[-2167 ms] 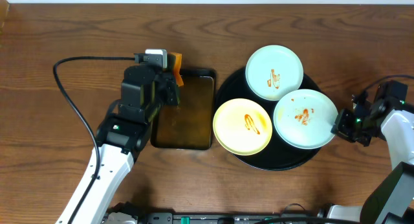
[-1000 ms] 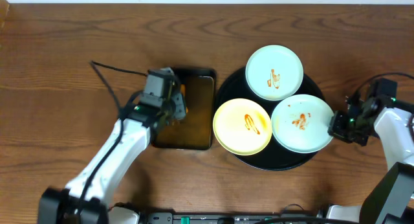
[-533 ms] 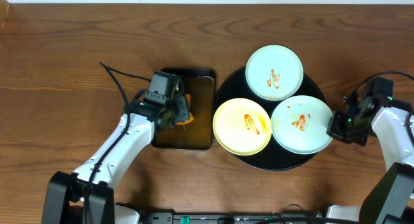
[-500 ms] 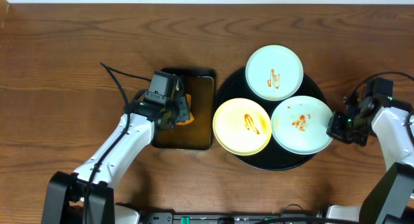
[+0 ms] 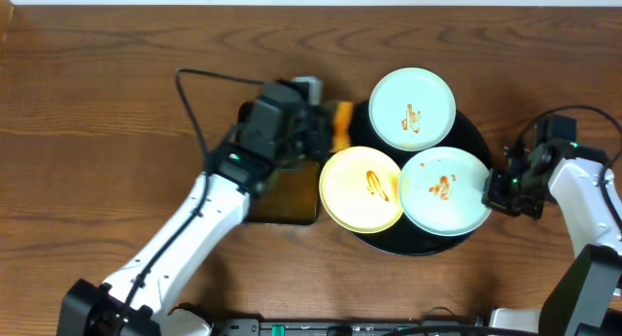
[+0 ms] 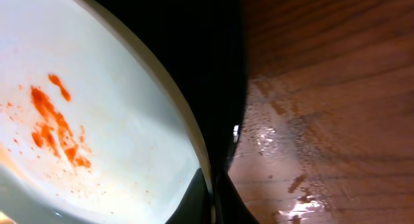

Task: Clean dirty plates on tray and stack at the side
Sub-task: 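Carry the sponge with the left gripper onto the right-held plate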

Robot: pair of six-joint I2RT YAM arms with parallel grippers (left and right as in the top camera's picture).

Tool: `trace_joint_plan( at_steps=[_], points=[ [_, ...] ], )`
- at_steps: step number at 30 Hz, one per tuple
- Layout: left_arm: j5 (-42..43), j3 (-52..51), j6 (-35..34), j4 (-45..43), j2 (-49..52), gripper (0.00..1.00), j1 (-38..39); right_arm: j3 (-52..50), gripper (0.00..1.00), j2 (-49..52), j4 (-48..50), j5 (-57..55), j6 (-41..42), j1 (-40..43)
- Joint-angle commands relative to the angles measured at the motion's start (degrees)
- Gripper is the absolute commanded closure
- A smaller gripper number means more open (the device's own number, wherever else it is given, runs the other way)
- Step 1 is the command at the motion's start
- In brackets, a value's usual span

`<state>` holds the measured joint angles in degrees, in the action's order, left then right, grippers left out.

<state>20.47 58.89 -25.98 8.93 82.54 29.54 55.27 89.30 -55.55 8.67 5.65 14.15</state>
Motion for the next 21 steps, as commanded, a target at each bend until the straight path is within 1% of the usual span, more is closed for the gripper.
trace_joint_plan(
  at_steps=[1, 3, 7, 10, 13, 16, 21],
  points=[
    [1.4, 0.7, -5.6, -5.0, 2.6, 0.92, 5.1, 0.1, 0.99, -0.9, -0.2, 0.6, 0.5, -1.1],
    [1.4, 0.7, -9.3, -10.5, 5.8, 0.93, 9.0, 0.1, 0.99, -0.9, -0.2, 0.6, 0.5, -1.1],
    [1.4, 0.7, -14.5, -18.1, 11.9, 0.93, 14.8, 0.1, 0.99, -0.9, -0.6, 0.6, 0.5, -1.1],
    [1.4, 0.7, -16.4, -24.5, 16.1, 0.93, 18.8, 0.1, 0.99, -0.9, -0.6, 0.6, 0.5, -1.1],
    [1.4, 0.7, -16.8, -30.9, 19.6, 0.93, 22.5, 0.1, 0.99, -0.9, -0.9, 1.1, 0.5, -1.2],
    [1.1, 0.7, -18.3, -34.3, 21.8, 0.93, 24.9, 0.1, 0.99, -0.9, -2.2, 1.1, 0.6, -1.2],
    [0.9, 0.7, -18.9, -36.6, 24.6, 0.93, 26.9, 0.1, 0.99, -0.9, -3.4, -0.1, 2.0, -1.2]
  ],
)
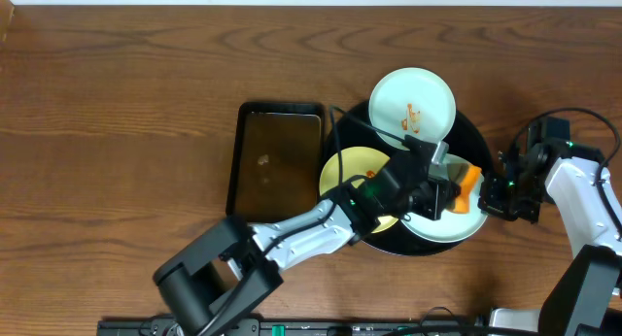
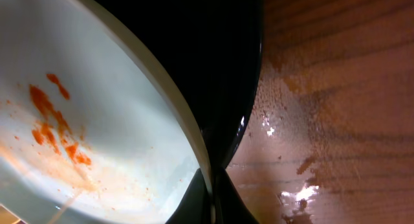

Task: Clean dirty plates on tray and stack at the side
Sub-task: 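Carry the sponge with the left gripper onto the right-held plate, then scrub the plate surface with the sponge while the right gripper holds it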

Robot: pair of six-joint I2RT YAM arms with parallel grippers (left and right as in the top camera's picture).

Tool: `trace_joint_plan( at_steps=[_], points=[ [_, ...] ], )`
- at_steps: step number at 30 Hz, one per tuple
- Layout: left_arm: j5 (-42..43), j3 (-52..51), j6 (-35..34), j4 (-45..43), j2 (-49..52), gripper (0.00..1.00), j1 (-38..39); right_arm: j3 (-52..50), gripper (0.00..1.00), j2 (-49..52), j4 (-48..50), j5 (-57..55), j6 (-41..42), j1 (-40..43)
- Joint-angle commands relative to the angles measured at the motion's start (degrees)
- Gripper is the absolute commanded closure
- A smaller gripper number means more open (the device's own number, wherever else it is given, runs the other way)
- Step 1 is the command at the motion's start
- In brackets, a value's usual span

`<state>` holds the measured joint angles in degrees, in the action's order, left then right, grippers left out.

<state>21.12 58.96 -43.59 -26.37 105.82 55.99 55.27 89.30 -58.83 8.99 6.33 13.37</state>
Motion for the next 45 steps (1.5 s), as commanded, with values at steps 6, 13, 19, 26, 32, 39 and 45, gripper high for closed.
trace_joint_plan(
  at_steps=[6, 13, 19, 26, 32, 39, 45],
  points=[
    [-1.5, 0.7, -1.3, -3.6, 4.0, 0.93, 1.3, 0.1, 0.99, -0.9, -1.2, -0.3, 1.3, -1.1],
    [-1.9, 0.7, -1.8, -6.1, 7.8, 0.92, 1.3, 0.1, 0.99, -0.9, -1.8, -0.3, 1.4, -3.0],
    [-2.7, 0.7, -3.5, -3.8, 10.1, 0.93, 0.9, 0.1, 0.99, -0.9, -1.8, -0.5, 1.3, -4.1],
    [-2.7, 0.7, -3.5, 4.3, 9.4, 0.93, -3.6, 0.1, 0.99, -0.9, -1.6, -0.6, 1.2, -4.0],
    [-2.7, 0.7, 0.5, 9.7, 6.0, 0.93, -6.8, 0.1, 0.99, -0.9, -1.4, -0.9, 1.0, -4.0],
    [-2.7, 0.7, 2.6, 13.2, 2.8, 0.92, -8.1, 0.1, 0.99, -0.9, -1.1, 1.3, 0.6, -4.0],
    [-4.9, 0.7, 2.9, 19.3, 2.8, 0.93, -8.1, 0.1, 0.68, -0.9, 2.8, 7.6, -1.3, -4.1]
  ],
)
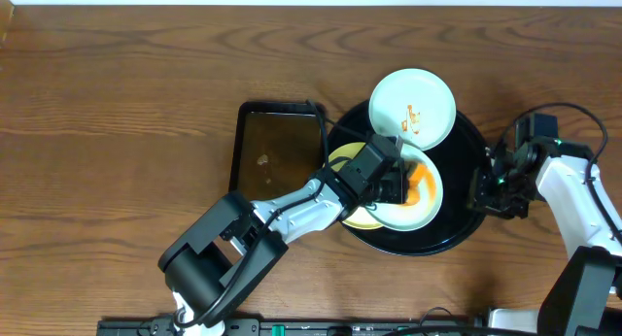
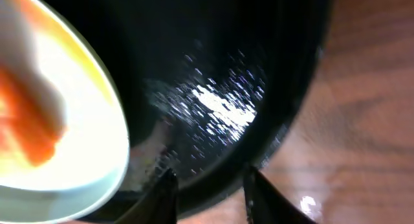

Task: Clean dirty plates on tray and stack at the side
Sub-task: 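Scrub the plate surface with the sponge while the right gripper holds it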

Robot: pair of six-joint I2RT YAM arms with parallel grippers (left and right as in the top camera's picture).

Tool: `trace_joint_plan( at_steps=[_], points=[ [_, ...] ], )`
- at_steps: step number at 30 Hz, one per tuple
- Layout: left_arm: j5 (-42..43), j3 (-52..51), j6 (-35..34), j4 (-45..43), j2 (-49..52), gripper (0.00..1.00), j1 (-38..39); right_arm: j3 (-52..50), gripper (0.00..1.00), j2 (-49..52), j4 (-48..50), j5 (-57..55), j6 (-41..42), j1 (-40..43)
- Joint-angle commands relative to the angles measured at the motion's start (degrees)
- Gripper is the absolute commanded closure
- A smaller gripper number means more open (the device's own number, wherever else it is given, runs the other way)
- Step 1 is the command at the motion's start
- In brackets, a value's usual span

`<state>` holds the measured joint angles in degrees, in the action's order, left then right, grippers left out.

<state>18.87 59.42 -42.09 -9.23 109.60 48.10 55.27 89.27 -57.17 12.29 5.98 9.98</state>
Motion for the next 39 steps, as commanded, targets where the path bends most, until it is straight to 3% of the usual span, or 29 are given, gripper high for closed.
trace_joint_plan(
  at_steps=[1, 10, 23, 25, 30, 39],
  points=[
    [-3.2, 0.2, 1.5, 2.8, -1.0, 0.92, -0.2, 0.1, 0.71, -0.8, 1.7, 5.0, -1.0, -0.7],
    [-3.3, 0.2, 2.6, 3.0, -1.0, 0.92, -0.3, -4.2, 0.71, -0.8, 7.3, 11.4, -3.5, -1.3],
    [-3.3, 0.2, 2.6, 3.0, -1.0, 0.93, -0.3, -14.3, 0.68, -0.8, 23.0, 16.7, -2.8, -4.2],
    [-3.3, 0.2, 2.6, 3.0, -1.0, 0.93, -0.3, -15.0, 0.72, -0.8, 24.6, 16.7, -2.3, -4.4],
    [-3.4, 0.2, 2.6, 3.0, -1.0, 0.93, -0.3, -17.1, 0.99, -0.8, 28.9, 16.7, 0.1, -5.1],
    [-9.0, 0.2, 5.4, 3.8, -1.1, 0.93, -1.0, -18.6, 0.99, -0.8, 30.5, 16.4, 0.2, -5.6]
  ],
)
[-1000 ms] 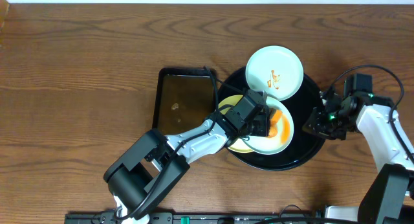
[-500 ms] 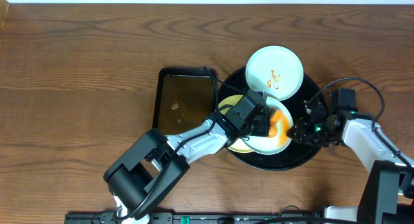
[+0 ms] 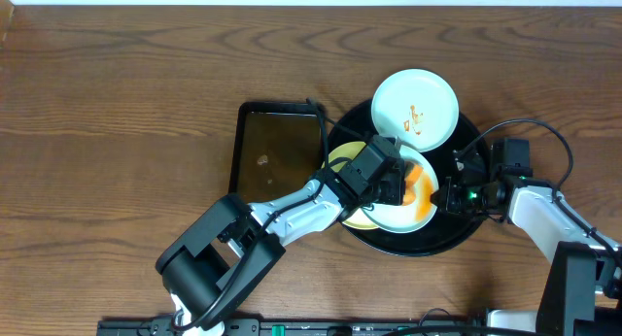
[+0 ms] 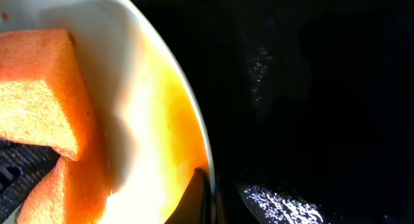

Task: Clean dirty plates on tray and stack at the side
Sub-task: 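Scrub the plate surface with the sponge while the right gripper holds it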

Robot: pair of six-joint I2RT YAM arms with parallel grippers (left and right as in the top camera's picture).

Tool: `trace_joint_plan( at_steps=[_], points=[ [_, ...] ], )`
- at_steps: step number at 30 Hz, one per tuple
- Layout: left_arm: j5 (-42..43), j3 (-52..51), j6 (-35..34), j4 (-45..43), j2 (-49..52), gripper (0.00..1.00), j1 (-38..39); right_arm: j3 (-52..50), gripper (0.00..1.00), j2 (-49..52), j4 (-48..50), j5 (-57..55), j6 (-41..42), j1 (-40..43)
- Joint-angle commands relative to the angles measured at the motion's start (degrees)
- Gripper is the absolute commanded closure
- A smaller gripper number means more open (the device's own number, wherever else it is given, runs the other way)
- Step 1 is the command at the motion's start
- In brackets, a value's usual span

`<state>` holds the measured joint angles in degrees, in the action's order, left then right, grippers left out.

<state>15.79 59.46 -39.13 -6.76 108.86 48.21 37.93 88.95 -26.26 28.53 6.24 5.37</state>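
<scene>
On the round black tray point(image 3: 457, 229) point(image 4: 310, 88) lie three plates. The pale green one point(image 3: 428, 93) at the back carries orange stains. The yellow plate point(image 3: 348, 161) is mostly covered by my left arm. My left gripper point(image 3: 397, 184) is shut on an orange sponge point(image 3: 420, 188) point(image 4: 39, 120), which rests on the white middle plate point(image 3: 394, 218) point(image 4: 149, 120). From the right, my right gripper point(image 3: 445, 198) point(image 4: 210, 175) is shut on that plate's rim, one finger inside it and one outside.
A dark rectangular tray point(image 3: 277, 161) lies left of the round one, with a small smear in it. Bare wooden table surrounds both. My left arm crosses the round tray's left side, and a cable runs from the right arm.
My right gripper was open at the tray's right part, apart from the plate. Now it is further in and shut on the plate's rim. The sponge still rests on that plate.
First my left gripper held the sponge at the rectangular tray while my right gripper held the right plate's rim. Then the sponge was over that plate. Later the plate lay nearer the tray's middle with my right gripper open. Now the right holds the rim again.
</scene>
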Motion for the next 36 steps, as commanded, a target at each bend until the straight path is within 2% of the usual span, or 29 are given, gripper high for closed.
trace_joint_plan(
  at_steps=[1, 11, 16, 19, 28, 36],
  points=[
    [-6.3, 0.2, 2.5, 1.9, -0.6, 0.92, -1.7, -1.2, 0.99, -0.5, -0.5, 0.2, -0.1, -0.9],
    [-7.8, 0.2, 3.8, 11.0, -4.1, 0.93, -9.3, -1.2, 0.99, -0.5, -1.4, -2.8, 1.0, -0.9],
    [-3.0, 0.2, 8.4, 11.0, -8.4, 0.93, -8.3, -1.2, 0.99, -0.5, -1.5, -2.8, 1.4, -0.9],
    [-1.4, 0.2, 8.7, 10.9, -10.3, 0.93, -6.2, -1.2, 0.99, -0.5, -1.6, -2.8, 1.5, -0.9],
    [-1.6, 0.2, 13.4, 4.5, -9.1, 0.93, 1.7, -1.2, 0.99, -0.5, -2.3, -2.8, 2.1, -0.9],
    [-4.9, 0.2, 11.0, -2.4, -2.3, 0.93, 3.4, -1.2, 0.99, -0.6, -3.8, -2.8, 2.4, -0.9]
  ],
)
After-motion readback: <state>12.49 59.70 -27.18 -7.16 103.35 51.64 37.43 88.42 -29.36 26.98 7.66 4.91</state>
